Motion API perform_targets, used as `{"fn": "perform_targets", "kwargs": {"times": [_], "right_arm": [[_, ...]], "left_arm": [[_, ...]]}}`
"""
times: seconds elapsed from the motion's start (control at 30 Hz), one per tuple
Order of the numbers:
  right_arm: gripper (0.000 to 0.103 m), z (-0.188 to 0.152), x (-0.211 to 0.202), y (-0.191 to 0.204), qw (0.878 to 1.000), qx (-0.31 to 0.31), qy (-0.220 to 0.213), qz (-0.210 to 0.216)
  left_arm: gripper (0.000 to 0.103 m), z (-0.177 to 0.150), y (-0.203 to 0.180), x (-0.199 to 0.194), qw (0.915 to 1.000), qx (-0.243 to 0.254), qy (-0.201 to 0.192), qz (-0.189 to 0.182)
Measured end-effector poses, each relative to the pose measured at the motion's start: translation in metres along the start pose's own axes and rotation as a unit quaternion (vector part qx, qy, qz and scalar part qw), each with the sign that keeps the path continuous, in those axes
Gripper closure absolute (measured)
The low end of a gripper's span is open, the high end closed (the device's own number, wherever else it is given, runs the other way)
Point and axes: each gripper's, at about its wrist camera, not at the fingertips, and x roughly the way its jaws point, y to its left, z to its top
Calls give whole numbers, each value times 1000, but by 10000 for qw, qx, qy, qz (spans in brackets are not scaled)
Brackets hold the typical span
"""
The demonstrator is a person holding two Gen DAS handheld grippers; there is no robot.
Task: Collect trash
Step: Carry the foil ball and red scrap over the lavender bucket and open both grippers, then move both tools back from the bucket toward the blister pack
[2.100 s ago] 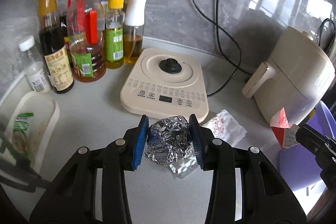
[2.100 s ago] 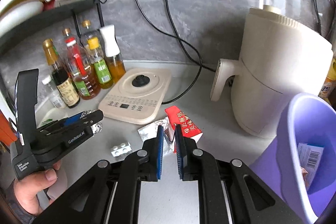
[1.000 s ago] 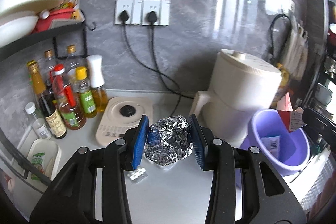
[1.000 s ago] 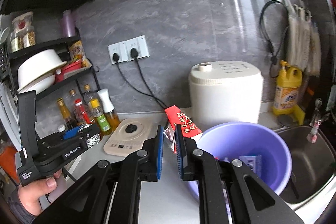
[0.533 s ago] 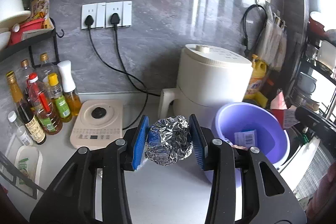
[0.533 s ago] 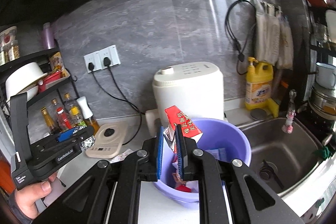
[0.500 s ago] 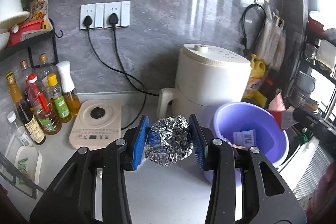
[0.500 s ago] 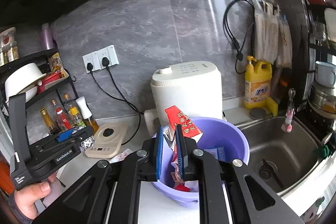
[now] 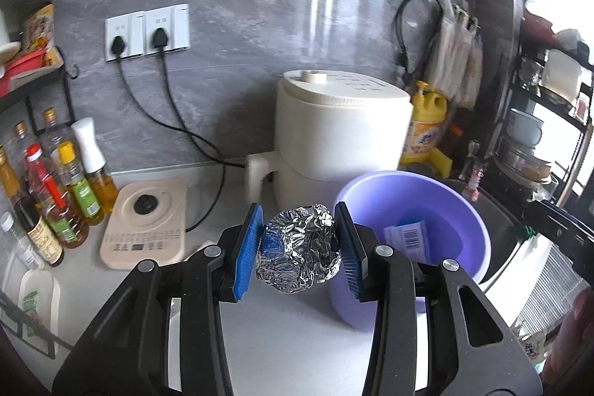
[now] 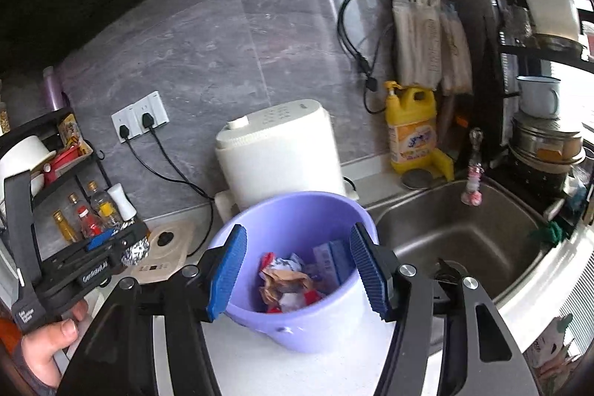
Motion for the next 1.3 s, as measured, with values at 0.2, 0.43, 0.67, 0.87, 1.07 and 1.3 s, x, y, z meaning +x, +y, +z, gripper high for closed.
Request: {"fn": "perform_targets", "kwargs": {"times": [0.2,0.43,0.67,0.87,1.07,1.3], "right_arm": [[45,-3,-11,-15,9999,108,-6,-132],[45,-4,-16,-26,9996,152,-3,-232],[45,-5,-16,-31,9993,184,12,-319],[45,-5,-11,-30,9994,177,26,-280],[45,-6,0,-16,9998,110,95,-107],[45,-10,15,13,9995,-45,214,247]], "left_arm": [[63,5,-27,11,9994,200,26,-265],[63,6,-53,24,9980,356,107,-508],[62,7,-64,32,9968,433,160,-646],[31,6,-61,32,9965,475,173,-660],[22,5,-36,27,9984,335,171,-433],[20,0,3,15,9998,100,159,-14]]}}
